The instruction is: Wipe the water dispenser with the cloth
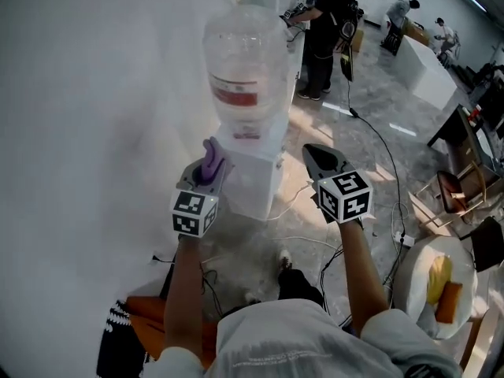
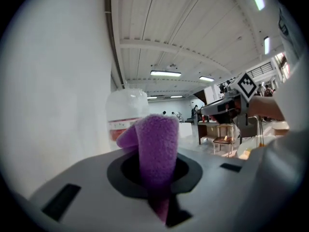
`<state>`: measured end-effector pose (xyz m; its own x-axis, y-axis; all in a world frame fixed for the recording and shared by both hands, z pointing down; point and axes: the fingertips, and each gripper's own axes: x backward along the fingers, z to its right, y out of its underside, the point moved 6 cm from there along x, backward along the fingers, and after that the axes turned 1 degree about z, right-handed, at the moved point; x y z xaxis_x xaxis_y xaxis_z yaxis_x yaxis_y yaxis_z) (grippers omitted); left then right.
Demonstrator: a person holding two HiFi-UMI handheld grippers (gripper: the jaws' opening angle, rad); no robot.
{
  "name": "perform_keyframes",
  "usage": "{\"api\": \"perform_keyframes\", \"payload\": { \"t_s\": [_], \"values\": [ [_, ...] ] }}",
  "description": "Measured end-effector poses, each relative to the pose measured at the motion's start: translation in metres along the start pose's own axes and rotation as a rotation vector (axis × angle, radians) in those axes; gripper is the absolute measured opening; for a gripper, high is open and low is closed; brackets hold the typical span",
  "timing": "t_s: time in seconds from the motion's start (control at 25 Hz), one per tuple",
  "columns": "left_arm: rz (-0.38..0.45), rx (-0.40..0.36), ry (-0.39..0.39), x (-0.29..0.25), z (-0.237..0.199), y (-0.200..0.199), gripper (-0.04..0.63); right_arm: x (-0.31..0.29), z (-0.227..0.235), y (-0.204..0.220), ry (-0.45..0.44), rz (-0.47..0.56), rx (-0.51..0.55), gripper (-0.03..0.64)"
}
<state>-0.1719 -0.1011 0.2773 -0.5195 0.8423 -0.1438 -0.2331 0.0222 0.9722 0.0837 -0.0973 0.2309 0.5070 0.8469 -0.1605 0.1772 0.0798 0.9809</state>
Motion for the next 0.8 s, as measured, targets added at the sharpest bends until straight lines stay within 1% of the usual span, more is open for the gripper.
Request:
{"api": "perform_keyframes", "payload": {
  "t_s": [0.2, 0.28, 0.36, 0.44, 0.6, 0.8],
  "values": [
    [0.075, -0.037, -0.032, 0.033, 0.0, -0.048, 0.055, 0.018, -0.015, -0.04, -0.017, 0.053, 0.133, 0.014],
    [0.094, -0.059, -0.05, 0.045, 0.0, -0.062, 0.055, 0.026, -0.017, -0.049, -0.021, 0.062, 0.158, 0.014],
    [0.103, -0.093, -0.067, 0.055, 0.001, -0.073, 0.055, 0.035, -0.018, -0.057, -0.021, 0.078, 0.165, 0.014],
    [0.112, -0.109, -0.072, 0.062, 0.006, -0.08, 0.055, 0.043, -0.018, -0.062, -0.019, 0.094, 0.168, 0.014],
    [0.126, -0.118, -0.053, 0.069, 0.02, -0.084, 0.055, 0.054, -0.026, -0.063, -0.031, 0.09, 0.191, 0.014],
    [0.129, -0.144, -0.03, 0.072, 0.027, -0.089, 0.055, 0.058, -0.032, -0.062, -0.039, 0.103, 0.176, 0.014]
  ]
}}
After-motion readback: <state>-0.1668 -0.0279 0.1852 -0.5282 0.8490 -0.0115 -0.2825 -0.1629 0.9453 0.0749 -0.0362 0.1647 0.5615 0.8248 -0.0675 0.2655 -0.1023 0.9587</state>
